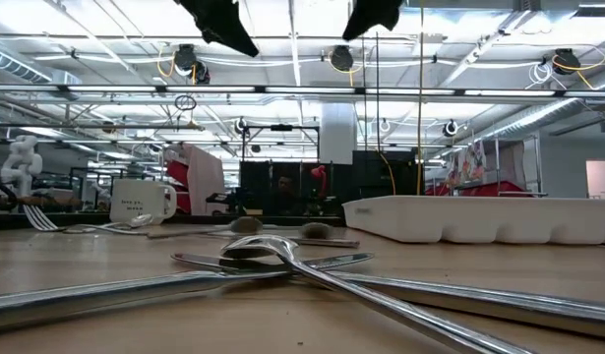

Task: Sort silverware
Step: Put the silver spoon into the silverware tray

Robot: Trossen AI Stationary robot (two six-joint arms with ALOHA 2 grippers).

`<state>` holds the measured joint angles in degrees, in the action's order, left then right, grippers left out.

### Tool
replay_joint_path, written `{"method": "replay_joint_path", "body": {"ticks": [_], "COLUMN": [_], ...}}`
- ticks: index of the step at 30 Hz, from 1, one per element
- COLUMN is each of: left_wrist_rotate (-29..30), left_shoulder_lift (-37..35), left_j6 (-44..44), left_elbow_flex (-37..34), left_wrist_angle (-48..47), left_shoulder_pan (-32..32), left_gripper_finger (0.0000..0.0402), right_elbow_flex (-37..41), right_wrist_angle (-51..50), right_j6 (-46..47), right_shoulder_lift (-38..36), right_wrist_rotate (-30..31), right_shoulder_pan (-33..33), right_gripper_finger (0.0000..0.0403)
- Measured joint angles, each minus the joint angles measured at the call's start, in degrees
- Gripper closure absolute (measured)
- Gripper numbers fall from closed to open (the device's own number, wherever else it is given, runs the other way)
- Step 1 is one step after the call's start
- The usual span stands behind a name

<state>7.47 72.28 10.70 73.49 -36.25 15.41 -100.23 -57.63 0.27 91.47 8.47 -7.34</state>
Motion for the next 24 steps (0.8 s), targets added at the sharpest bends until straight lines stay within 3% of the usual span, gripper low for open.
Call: {"method": "replay_joint_path", "body": {"ticks": [4,7,16,24], "left_wrist_rotate": [-6.7,-6.9,-2.7,-1.4], "left_shoulder_lift": [-0.7,-1.3,-9.7,-17.7], "left_j6": [-0.6,-3.4,-13.2,-13.4], "left_elbow_flex": [0.0,0.0,0.0,0.0], "left_wrist_angle": [-0.6,-1.0,-2.0,-3.8], "left_shoulder_pan": [0.2,-0.1,0.4,0.4], "left_gripper_finger": [0.0391,0.0390,0.0389,0.0389], "right_elbow_flex": [0.0,0.1,0.1,0.1], "right_wrist_angle": [-4.2,-5.7,-2.4,2.2], "right_j6": [-3.9,-3.3,24.5,35.5], "right_shoulder_lift": [4.8,9.7,24.1,32.3], "right_wrist_rotate": [-6.9,-11.7,-9.8,-11.7], "right_shoulder_pan": [3.1,5.9,5.9,4.8], "right_gripper_finger": [0.0386,0.0347,0.0214,0.0213]}}
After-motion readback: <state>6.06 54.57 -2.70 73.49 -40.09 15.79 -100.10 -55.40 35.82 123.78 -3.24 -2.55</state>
